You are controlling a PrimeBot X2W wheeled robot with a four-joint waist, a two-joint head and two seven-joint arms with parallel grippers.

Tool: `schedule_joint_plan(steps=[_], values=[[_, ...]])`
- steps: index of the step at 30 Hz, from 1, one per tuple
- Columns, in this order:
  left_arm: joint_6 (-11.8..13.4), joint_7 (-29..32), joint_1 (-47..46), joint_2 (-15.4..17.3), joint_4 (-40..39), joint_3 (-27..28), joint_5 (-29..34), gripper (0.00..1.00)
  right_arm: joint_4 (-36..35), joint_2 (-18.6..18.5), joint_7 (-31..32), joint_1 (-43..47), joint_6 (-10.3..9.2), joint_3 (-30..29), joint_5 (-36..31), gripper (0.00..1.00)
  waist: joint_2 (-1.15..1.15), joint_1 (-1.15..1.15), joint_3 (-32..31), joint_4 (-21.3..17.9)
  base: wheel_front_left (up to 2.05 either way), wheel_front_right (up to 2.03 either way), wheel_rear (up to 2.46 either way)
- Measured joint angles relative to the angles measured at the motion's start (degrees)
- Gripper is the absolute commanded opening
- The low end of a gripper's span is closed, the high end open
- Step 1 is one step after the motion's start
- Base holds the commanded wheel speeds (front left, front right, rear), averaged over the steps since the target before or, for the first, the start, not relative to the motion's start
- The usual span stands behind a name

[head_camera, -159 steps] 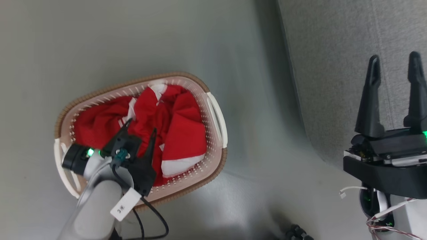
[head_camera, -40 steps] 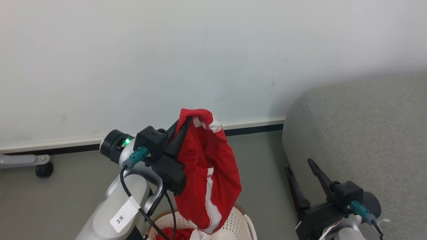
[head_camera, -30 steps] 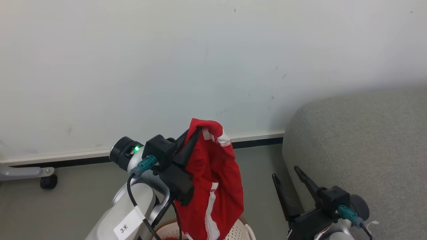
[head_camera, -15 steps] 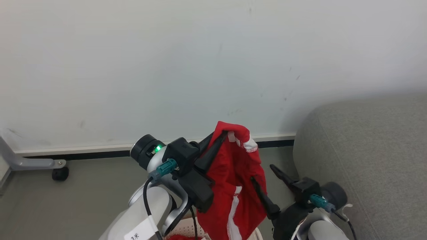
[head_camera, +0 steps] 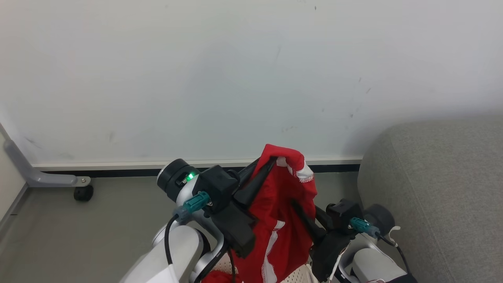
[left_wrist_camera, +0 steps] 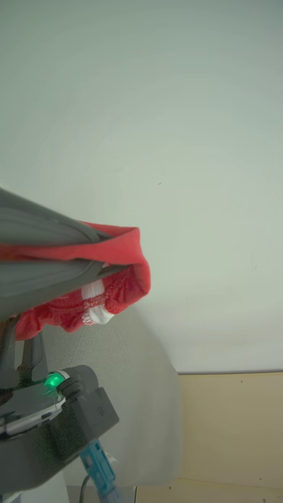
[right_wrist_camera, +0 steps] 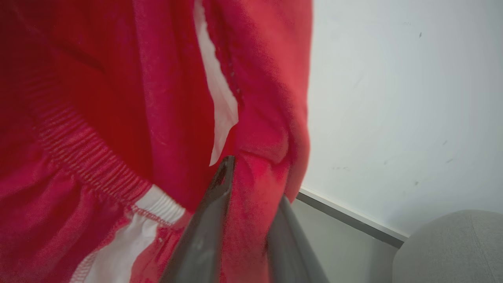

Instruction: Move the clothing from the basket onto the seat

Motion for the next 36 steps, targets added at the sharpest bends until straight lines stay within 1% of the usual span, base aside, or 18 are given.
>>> schedule_joint_plan(steps=[3,8,10,11,12,13,14,15,22,27,30,36], values=[[0.08,0.48,1.39,0.53,-0.25,0.74,-0.52,0.0,0.6,-0.19,0.0,-0.74,0.0,0.23,0.85,0.0,0.0,0.0,0.09,0.0,0.0,0.0,0.0],[1.58,0.82,3.82,2.23,-0.62,3.13,-2.59,0.0,0.64,-0.6,0.0,-2.07,0.0,0.99,2.41,0.0,0.0,0.0,0.36,-0.8,0.0,0.0,0.0],[2.09,0.81,4.61,2.57,-0.13,3.93,-3.02,0.24,0.35,-1.1,0.0,-2.64,0.0,1.09,3.25,0.0,0.0,0.0,0.5,-1.3,0.0,0.0,0.0],[2.22,0.81,5.05,2.63,0.11,4.36,-3.39,0.37,0.15,-1.47,0.0,-2.89,0.0,1.16,3.41,0.0,0.0,0.0,0.58,-1.58,0.0,0.0,0.0],[2.55,0.8,5.42,2.74,0.36,4.82,-3.54,0.46,-0.25,-1.86,0.0,-3.04,0.0,1.16,3.54,0.0,0.0,0.0,0.65,-1.87,0.0,0.0,0.0],[2.8,0.56,5.94,2.89,0.55,5.37,-3.75,0.84,-0.51,-2.19,0.0,-3.12,0.0,1.2,3.8,0.0,0.0,0.0,0.73,-2.18,0.0,0.0,0.0],[3.04,0.4,6.38,3.07,0.8,5.73,-3.97,0.97,-0.64,-2.5,0.0,-3.19,0.0,1.23,3.88,0.0,0.0,0.0,0.81,-2.5,0.0,0.0,0.0],[3.11,0.35,6.87,3.26,1.0,6.13,-4.01,1.0,-0.77,-2.8,0.0,-3.26,0.0,1.29,3.89,0.0,0.0,0.0,0.88,-2.85,0.0,0.0,0.0],[4.6,-1.64,10.44,4.07,2.44,7.42,-4.69,1.0,-2.79,-5.39,0.0,-5.2,0.0,0.91,4.39,0.0,0.0,0.0,1.32,-5.74,0.0,0.0,0.0],[4.79,-3.33,13.27,4.09,2.49,7.61,-5.88,1.0,-4.48,-7.86,0.0,-5.44,0.0,0.19,4.38,0.0,0.0,0.0,1.6,-8.26,0.0,0.0,0.0],[4.78,-4.66,15.25,3.74,2.33,7.22,-5.95,1.0,-6.14,-9.88,0.0,-5.44,0.0,0.09,4.23,0.0,0.0,0.0,1.82,-10.49,0.0,0.0,0.0],[4.52,-6.21,17.94,2.86,2.1,5.55,-5.95,1.0,-8.6,-13.36,0.0,-5.44,0.01,-0.13,3.25,0.0,0.0,0.0,2.18,-14.17,0.0,0.0,0.0]])
